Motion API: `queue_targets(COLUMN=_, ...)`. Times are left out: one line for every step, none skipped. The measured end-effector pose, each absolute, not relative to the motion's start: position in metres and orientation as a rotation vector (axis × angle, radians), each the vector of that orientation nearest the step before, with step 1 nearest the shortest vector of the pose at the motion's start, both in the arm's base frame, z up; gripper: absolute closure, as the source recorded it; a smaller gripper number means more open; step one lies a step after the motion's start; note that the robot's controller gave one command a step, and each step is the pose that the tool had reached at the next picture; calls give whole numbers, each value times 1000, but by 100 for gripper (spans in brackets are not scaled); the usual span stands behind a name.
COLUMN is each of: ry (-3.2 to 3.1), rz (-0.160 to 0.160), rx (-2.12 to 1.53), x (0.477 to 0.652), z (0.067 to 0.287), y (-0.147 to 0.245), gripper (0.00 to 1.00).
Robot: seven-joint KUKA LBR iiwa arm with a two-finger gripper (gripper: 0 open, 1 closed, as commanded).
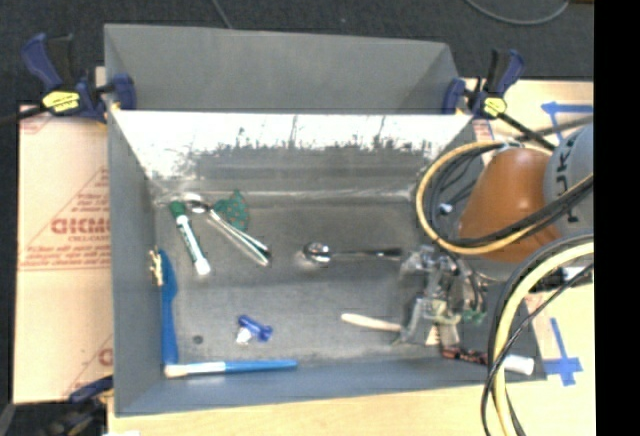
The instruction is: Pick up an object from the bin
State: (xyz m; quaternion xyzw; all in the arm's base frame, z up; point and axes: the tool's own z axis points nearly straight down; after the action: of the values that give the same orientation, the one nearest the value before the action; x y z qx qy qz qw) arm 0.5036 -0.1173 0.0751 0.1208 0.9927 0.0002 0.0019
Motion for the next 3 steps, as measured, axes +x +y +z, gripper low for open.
queue_targets(ry=3131, rz=-1, rx=-90, x=481, z=72, y=-119, gripper=0)
queue_targets(ry=3133, rz=-2, rx=-94, x=490, z=72, y=-113, gripper=0)
queue_targets(ry=3130, rz=-2, rx=55, x=492, z=71, y=-115, gripper=0)
